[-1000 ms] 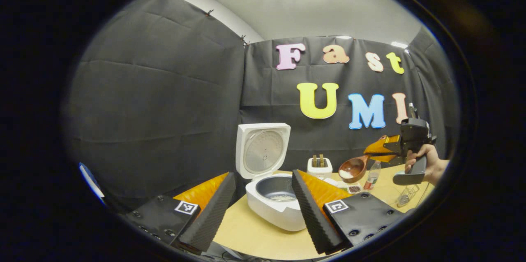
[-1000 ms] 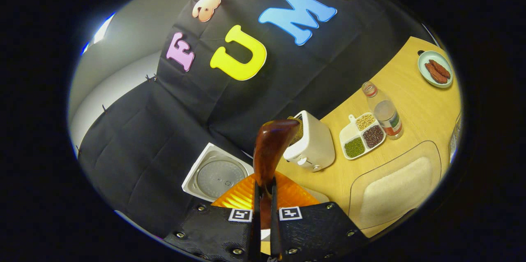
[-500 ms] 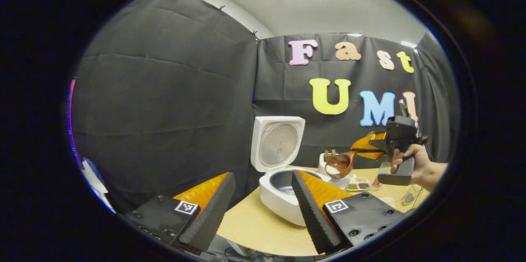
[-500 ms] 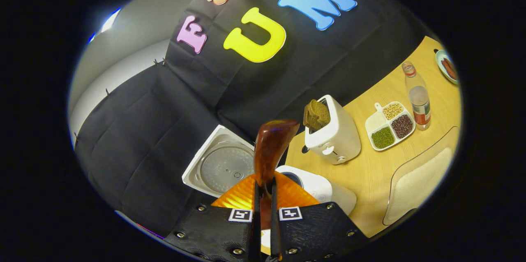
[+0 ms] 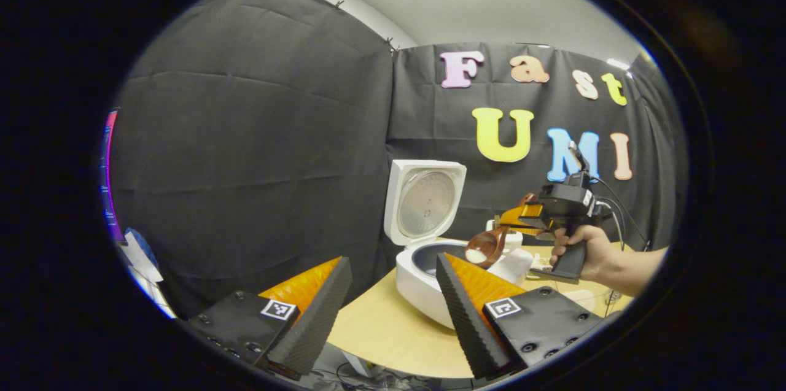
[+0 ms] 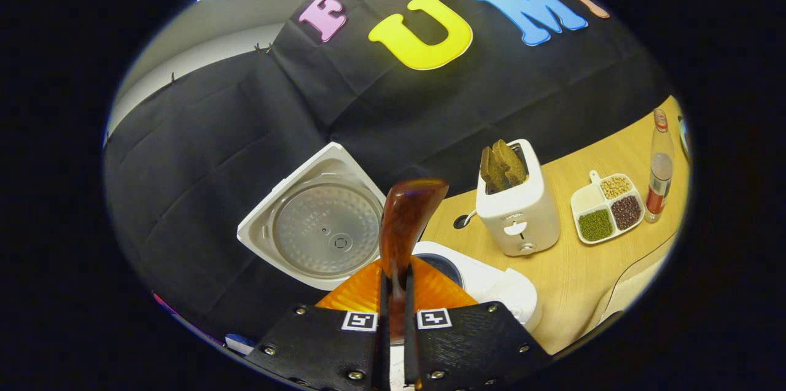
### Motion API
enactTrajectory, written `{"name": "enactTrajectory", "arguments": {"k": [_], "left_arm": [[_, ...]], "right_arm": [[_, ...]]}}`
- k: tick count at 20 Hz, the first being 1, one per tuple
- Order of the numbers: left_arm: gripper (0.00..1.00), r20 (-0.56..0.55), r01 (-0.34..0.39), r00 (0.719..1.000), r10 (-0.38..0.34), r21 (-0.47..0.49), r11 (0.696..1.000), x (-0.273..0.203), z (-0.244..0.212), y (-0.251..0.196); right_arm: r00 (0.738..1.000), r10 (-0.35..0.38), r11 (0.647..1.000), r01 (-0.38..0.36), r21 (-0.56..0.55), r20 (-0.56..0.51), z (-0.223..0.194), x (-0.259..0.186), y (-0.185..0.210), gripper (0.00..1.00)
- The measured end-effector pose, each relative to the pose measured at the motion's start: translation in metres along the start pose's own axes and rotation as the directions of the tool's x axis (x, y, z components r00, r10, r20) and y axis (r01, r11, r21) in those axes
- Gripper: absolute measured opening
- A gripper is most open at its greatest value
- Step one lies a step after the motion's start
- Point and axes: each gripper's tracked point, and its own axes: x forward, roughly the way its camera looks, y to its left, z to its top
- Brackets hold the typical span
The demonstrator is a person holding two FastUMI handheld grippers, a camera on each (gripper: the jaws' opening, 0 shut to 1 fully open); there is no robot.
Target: Close the left gripper, press the button to open the rice cooker; take a wooden spoon from the chopstick holder with the right hand, scoop a spoonful of rice and pour it into the rice cooker, then put the wooden spoon back into the chopstick holder.
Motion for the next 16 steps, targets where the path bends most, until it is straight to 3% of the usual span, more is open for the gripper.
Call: {"name": "enactTrajectory", "arguments": {"k": [3,6,8,9,12,16], "left_arm": [[0.96,-0.012,-0.012,1.0,0.012,-0.012,1.0,0.001,-0.008,0.002],[0.96,-0.015,-0.025,1.0,0.025,-0.023,0.999,0.0,-0.01,0.005],[0.99,-0.01,-0.03,1.0,0.03,-0.024,0.999,0.003,-0.007,0.005],[0.96,-0.01,-0.033,0.999,0.033,-0.024,0.999,0.003,-0.007,0.008],[0.99,-0.01,-0.036,0.999,0.036,-0.029,0.999,0.004,-0.009,0.009],[0.96,-0.012,-0.033,0.999,0.033,-0.027,0.999,0.008,-0.008,0.008]], "right_arm": [[1.0,-0.001,0.993,0.0,-0.115,-0.008,-0.007,0.01,0.004,0.09],[1.0,0.007,0.959,-0.006,-0.284,0.0,-0.01,0.014,0.012,0.09],[1.0,0.01,0.916,-0.002,-0.402,0.018,-0.009,0.016,0.017,0.09],[1.0,0.012,0.894,0.002,-0.449,0.027,-0.009,0.016,0.02,0.09],[0.999,0.018,0.831,0.002,-0.556,0.031,-0.012,0.017,0.022,0.09],[0.998,0.02,0.735,0.024,-0.678,0.058,-0.009,0.017,0.027,0.09]]}}
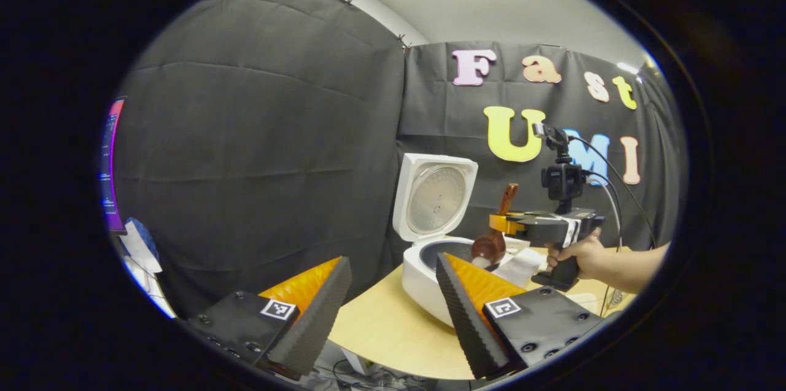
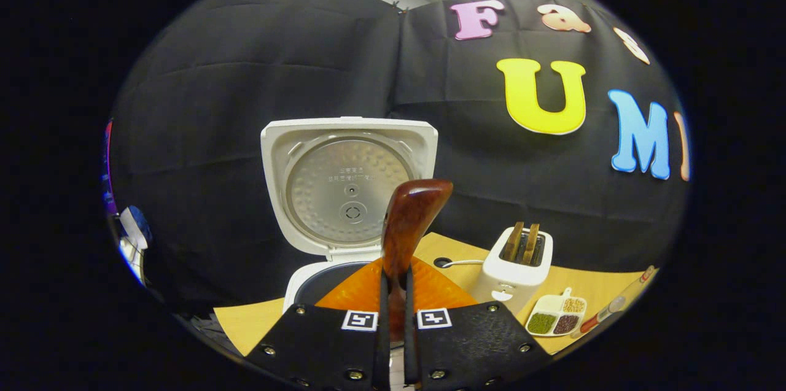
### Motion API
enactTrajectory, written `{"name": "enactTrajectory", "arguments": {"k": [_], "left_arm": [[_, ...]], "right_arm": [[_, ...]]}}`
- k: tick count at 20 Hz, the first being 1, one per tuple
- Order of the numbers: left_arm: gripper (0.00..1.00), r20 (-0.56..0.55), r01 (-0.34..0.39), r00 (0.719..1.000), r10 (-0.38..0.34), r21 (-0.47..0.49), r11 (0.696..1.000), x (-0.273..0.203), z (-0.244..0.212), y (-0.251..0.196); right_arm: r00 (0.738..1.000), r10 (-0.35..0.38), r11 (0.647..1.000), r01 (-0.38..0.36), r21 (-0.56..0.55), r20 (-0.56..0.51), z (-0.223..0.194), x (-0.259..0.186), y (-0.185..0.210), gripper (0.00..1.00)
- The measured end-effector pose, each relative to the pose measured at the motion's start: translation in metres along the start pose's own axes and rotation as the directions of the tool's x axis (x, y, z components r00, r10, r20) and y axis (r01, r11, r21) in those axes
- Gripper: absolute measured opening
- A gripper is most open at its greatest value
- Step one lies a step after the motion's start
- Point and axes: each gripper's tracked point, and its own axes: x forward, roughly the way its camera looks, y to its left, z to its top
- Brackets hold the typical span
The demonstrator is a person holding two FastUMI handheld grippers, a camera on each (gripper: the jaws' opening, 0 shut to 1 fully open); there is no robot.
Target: Close the left gripper, press the button to open the rice cooker; take a wooden spoon from the chopstick holder with the right hand, scoop a spoonful of rice and pour it into the rice cooker, then put the wooden spoon back into the chopstick holder.
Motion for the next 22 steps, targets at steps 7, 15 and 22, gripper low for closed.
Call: {"name": "enactTrajectory", "arguments": {"k": [7,15,22], "left_arm": [[0.96,-0.001,0.008,1.0,-0.008,-0.006,1.0,0.007,0.002,-0.002],[0.99,0.009,0.004,1.0,-0.004,0.01,1.0,-0.006,0.009,0.006],[0.96,0.034,-0.001,0.999,0.001,0.015,1.0,-0.009,0.031,-0.002]], "right_arm": [[0.999,0.003,0.949,0.01,-0.315,0.039,0.005,-0.004,0.012,0.09],[0.999,0.025,0.986,-0.02,0.164,-0.027,0.001,-0.004,-0.005,0.09],[1.0,0.021,0.845,-0.03,0.533,0.022,0.029,-0.031,-0.042,0.09]]}}
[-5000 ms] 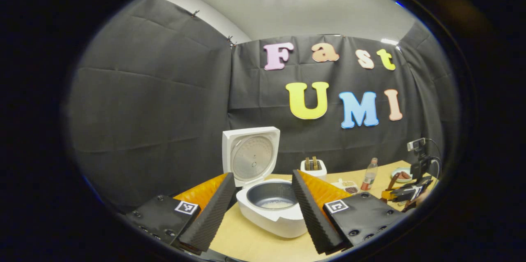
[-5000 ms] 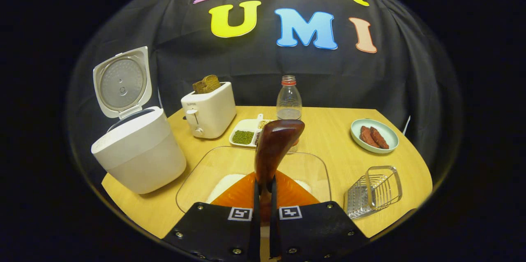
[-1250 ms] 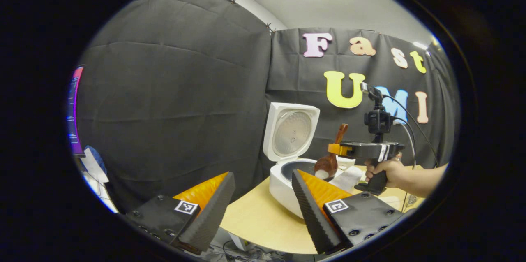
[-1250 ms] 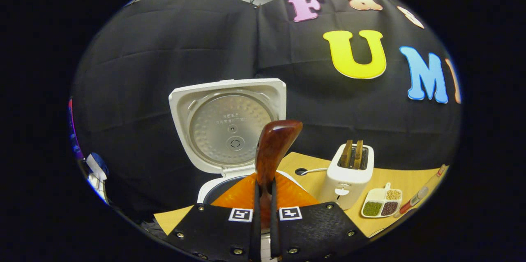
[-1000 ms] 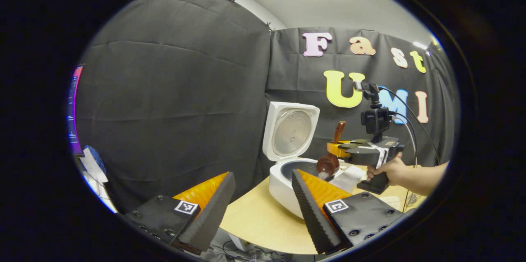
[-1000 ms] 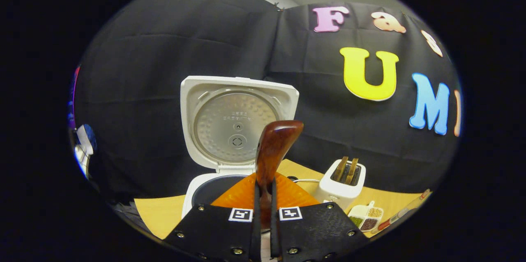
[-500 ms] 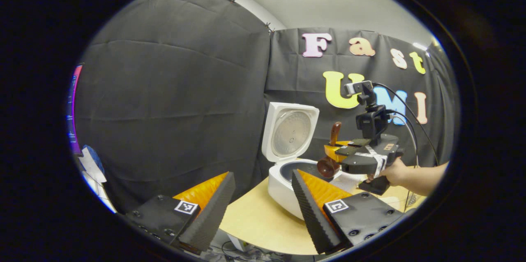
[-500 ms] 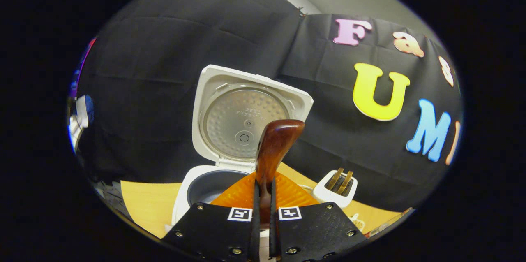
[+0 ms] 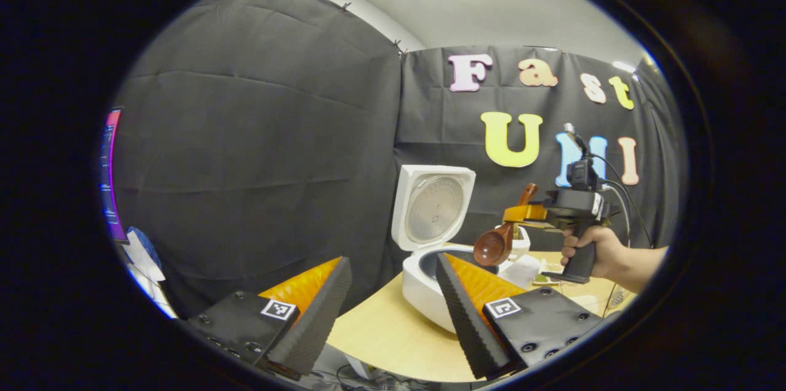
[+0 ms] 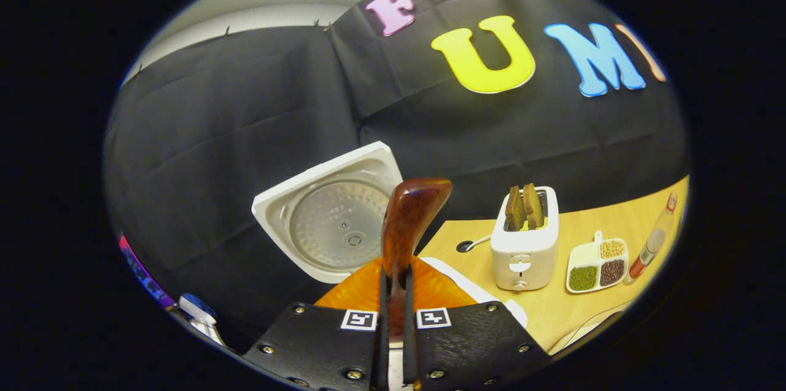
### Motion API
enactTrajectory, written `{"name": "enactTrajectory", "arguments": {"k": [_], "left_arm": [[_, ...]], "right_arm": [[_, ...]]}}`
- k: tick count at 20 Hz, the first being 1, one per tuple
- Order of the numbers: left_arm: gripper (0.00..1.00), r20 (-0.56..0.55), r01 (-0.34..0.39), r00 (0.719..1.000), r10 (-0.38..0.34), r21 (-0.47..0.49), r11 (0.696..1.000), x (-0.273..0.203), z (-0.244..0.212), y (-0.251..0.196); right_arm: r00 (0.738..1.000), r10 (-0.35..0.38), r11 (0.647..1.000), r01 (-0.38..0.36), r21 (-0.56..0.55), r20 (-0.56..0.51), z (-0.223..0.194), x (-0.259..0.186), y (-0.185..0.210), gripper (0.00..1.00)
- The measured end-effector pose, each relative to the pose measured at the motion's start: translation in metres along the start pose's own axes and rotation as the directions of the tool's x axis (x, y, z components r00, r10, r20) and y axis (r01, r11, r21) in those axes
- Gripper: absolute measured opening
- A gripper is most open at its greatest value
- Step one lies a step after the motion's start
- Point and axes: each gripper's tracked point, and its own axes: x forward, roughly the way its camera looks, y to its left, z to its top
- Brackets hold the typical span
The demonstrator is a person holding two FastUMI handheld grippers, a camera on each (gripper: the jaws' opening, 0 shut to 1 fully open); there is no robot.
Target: Close the left gripper, press the button to open the rice cooker; take a wooden spoon from the chopstick holder with the right hand, scoop a spoonful of rice and pour it into the rice cooker, then put the wooden spoon back into the chopstick holder.
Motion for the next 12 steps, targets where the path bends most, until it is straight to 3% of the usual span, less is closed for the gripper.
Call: {"name": "enactTrajectory", "arguments": {"k": [5,12], "left_arm": [[0.96,0.03,0.019,0.999,-0.018,-0.012,1.0,-0.001,0.025,-0.02],[0.99,0.068,0.094,0.993,-0.094,0.004,0.996,0.009,0.05,-0.089]], "right_arm": [[0.996,-0.061,0.998,0.062,-0.006,0.058,0.024,-0.054,-0.024,0.09],[0.98,-0.15,0.989,0.149,0.012,0.132,0.063,-0.134,-0.08,0.09]]}}
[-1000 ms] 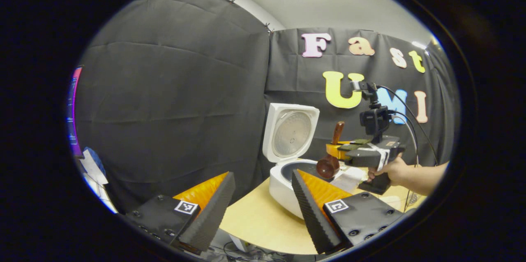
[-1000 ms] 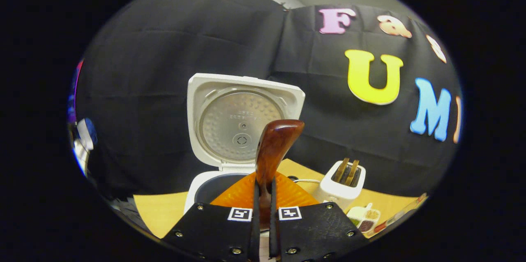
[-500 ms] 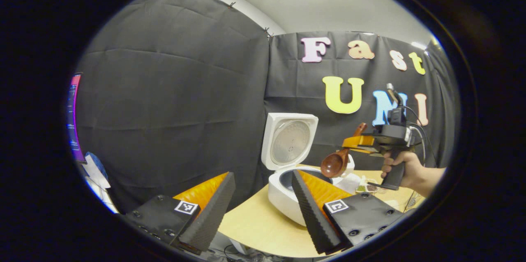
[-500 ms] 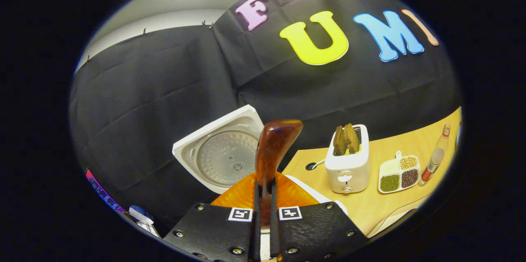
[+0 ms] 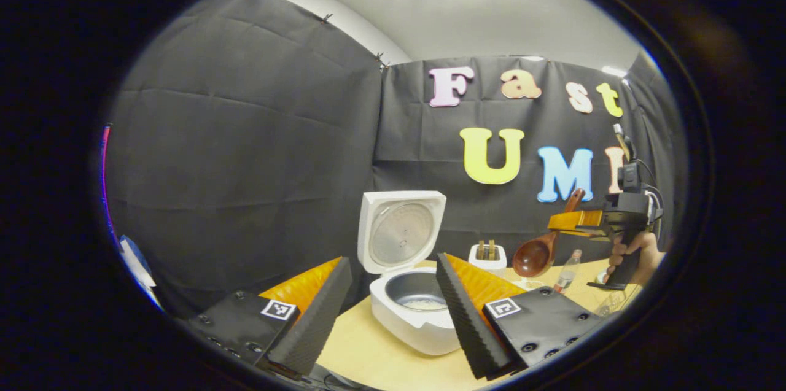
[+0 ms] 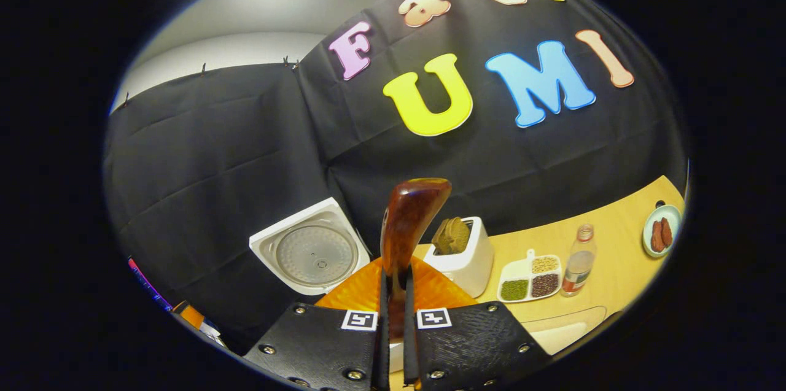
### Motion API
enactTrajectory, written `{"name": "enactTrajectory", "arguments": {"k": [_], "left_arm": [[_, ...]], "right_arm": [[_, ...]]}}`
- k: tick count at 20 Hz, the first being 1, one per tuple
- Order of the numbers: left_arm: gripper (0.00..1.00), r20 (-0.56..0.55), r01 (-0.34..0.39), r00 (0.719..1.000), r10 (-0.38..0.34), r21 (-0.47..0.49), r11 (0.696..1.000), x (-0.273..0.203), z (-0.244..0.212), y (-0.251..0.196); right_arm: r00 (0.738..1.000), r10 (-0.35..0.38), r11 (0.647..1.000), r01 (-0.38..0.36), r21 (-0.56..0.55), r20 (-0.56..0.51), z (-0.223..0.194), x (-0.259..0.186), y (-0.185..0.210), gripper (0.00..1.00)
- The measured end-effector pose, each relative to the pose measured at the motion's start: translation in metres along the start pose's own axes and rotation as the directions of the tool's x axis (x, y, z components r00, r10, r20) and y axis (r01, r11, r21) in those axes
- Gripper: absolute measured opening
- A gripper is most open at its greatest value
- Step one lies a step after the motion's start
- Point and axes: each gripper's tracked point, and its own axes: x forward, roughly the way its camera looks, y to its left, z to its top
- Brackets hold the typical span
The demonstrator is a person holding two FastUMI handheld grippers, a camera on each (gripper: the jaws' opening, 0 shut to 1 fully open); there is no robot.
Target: Close the left gripper, press the button to open the rice cooker; take a wooden spoon from the chopstick holder with the right hand, scoop a spoonful of rice and pour it into the rice cooker, then put the wooden spoon back into the chopstick holder.
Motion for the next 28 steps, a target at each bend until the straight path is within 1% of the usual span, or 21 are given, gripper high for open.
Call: {"name": "enactTrajectory", "arguments": {"k": [2,3,4,5,7,8,9,11,12,14,15,16,17,19,22,23,25,26,27,28], "left_arm": [[0.96,0.007,0.028,1.0,-0.028,0.004,1.0,-0.001,0.007,-0.016],[0.99,0.012,0.033,0.999,-0.033,0.012,0.999,-0.002,0.01,-0.024],[0.96,0.019,0.04,0.999,-0.04,0.017,0.999,0.0,0.013,-0.03],[0.96,0.024,0.053,0.998,-0.053,0.016,0.998,-0.001,0.016,-0.04],[0.99,0.033,0.077,0.996,-0.077,0.01,0.997,-0.002,0.021,-0.06],[0.96,0.036,0.086,0.996,-0.087,0.01,0.996,-0.004,0.022,-0.068],[0.99,0.038,0.097,0.995,-0.097,0.012,0.995,-0.003,0.024,-0.076],[0.99,0.042,0.115,0.992,-0.115,0.017,0.993,-0.001,0.025,-0.093],[0.96,0.044,0.125,0.991,-0.125,0.016,0.992,-0.002,0.027,-0.101],[0.96,0.048,0.147,0.988,-0.147,0.014,0.989,-0.003,0.03,-0.119],[0.99,0.049,0.157,0.986,-0.157,0.013,0.988,-0.004,0.033,-0.126],[0.99,0.049,0.167,0.985,-0.167,0.013,0.986,-0.005,0.032,-0.134],[0.96,0.05,0.174,0.983,-0.175,0.016,0.985,-0.006,0.033,-0.141],[0.99,0.054,0.19,0.98,-0.191,0.023,0.981,-0.009,0.036,-0.155],[0.99,0.054,0.206,0.977,-0.208,0.033,0.978,-0.013,0.034,-0.172],[0.96,0.049,0.211,0.976,-0.212,0.035,0.977,-0.015,0.034,-0.176],[0.96,0.043,0.222,0.974,-0.223,0.037,0.974,-0.019,0.031,-0.185],[0.99,0.044,0.225,0.973,-0.226,0.041,0.974,-0.021,0.031,-0.189],[0.99,0.043,0.227,0.972,-0.229,0.044,0.973,-0.022,0.031,-0.193],[0.96,0.04,0.232,0.972,-0.233,0.046,0.972,-0.023,0.029,-0.197]], "right_arm": [[0.999,-0.036,0.999,0.035,0.012,0.023,0.013,-0.019,-0.023,0.09],[0.998,-0.051,0.999,0.051,0.017,0.032,0.018,-0.029,-0.034,0.09],[0.997,-0.068,0.997,0.068,0.021,0.04,0.024,-0.038,-0.045,0.09],[0.995,-0.085,0.996,0.084,0.024,0.044,0.028,-0.046,-0.056,0.09],[0.992,-0.111,0.994,0.11,0.021,0.061,0.037,-0.062,-0.075,0.09],[0.99,-0.128,0.992,0.128,0.018,0.065,0.039,-0.07,-0.085,0.09],[0.987,-0.145,0.989,0.144,0.018,0.071,0.041,-0.077,-0.095,0.09],[0.981,-0.179,0.984,0.177,0.03,0.08,0.045,-0.092,-0.116,0.09],[0.976,-0.198,0.98,0.196,0.035,0.084,0.046,-0.1,-0.127,0.09],[0.966,-0.242,0.97,0.24,0.038,0.088,0.047,-0.117,-0.153,0.09],[0.961,-0.264,0.964,0.261,0.039,0.087,0.046,-0.125,-0.164,0.09],[0.955,-0.285,0.958,0.282,0.044,0.087,0.045,-0.133,-0.176,0.09],[0.949,-0.305,0.952,0.302,0.047,0.085,0.043,-0.14,-0.187,0.09],[0.936,-0.343,0.939,0.34,0.054,0.076,0.039,-0.156,-0.209,0.09],[0.919,-0.39,0.921,0.387,0.053,0.059,0.029,-0.173,-0.236,0.09],[0.914,-0.402,0.915,0.4,0.052,0.052,0.025,-0.178,-0.245,0.09],[0.903,-0.428,0.903,0.426,0.053,0.041,0.017,-0.187,-0.26,0.09],[0.897,-0.441,0.897,0.439,0.051,0.036,0.013,-0.192,-0.267,0.09],[0.89,-0.455,0.89,0.454,0.047,0.028,0.007,-0.196,-0.274,0.09],[0.883,-0.47,0.882,0.469,0.04,0.016,0.0,-0.199,-0.281,0.09]]}}
